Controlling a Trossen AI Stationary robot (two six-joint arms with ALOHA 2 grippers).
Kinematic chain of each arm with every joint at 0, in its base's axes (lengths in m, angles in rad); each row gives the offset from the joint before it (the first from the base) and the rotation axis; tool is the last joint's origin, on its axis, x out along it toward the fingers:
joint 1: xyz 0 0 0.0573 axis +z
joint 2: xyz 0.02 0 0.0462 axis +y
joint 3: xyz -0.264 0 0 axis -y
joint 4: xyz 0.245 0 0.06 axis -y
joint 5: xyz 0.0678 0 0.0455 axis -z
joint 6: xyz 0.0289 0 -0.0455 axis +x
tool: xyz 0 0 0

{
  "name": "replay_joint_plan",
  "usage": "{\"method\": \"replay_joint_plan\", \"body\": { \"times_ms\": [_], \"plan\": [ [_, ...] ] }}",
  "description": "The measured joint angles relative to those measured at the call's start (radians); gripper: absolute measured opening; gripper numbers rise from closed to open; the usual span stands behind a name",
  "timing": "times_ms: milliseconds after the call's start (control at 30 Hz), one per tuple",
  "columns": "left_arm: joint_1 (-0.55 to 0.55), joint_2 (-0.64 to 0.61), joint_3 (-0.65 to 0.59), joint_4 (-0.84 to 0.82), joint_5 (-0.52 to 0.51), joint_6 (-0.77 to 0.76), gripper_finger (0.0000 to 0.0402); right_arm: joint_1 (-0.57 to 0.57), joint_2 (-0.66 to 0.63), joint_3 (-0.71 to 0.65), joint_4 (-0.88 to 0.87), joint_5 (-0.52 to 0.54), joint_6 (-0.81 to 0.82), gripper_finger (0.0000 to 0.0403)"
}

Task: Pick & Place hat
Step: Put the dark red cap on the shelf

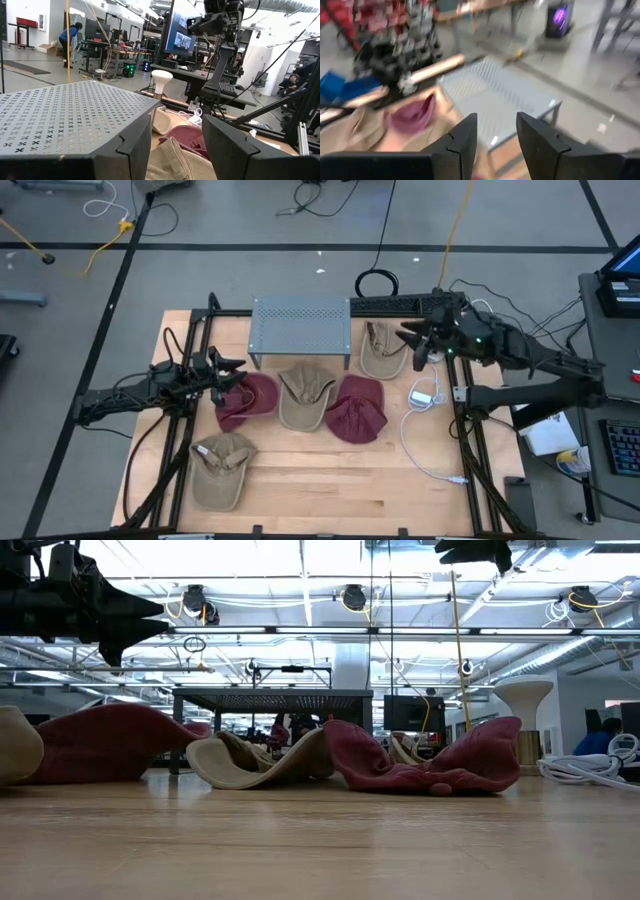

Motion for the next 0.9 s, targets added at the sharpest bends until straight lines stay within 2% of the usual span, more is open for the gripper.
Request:
{"method": "replay_joint_plan", "body": {
  "times_ms": [200,367,700,900],
  "plan": [
    [0.000,0.000,0.000,0.000,0.000,0.000,0.0180,0.005,0.130,0.221,-0.322,-0.094,0.137,0.0130],
    [0.000,0.000,0.000,0.000,0.000,0.000,0.0180,0.028,0.211,0.340,-0.594,-0.113,0.245,0.0130],
    [0.000,0.000,0.000,0.000,0.000,0.000,0.0180,0.032,0.311,0.364,-1.013,-0.126,0.462,0.0130],
    [0.000,0.000,0.000,0.000,0.000,0.000,0.0179,0.032,0.330,0.339,-0.996,-0.183,0.507,0.0130]
  ]
}}
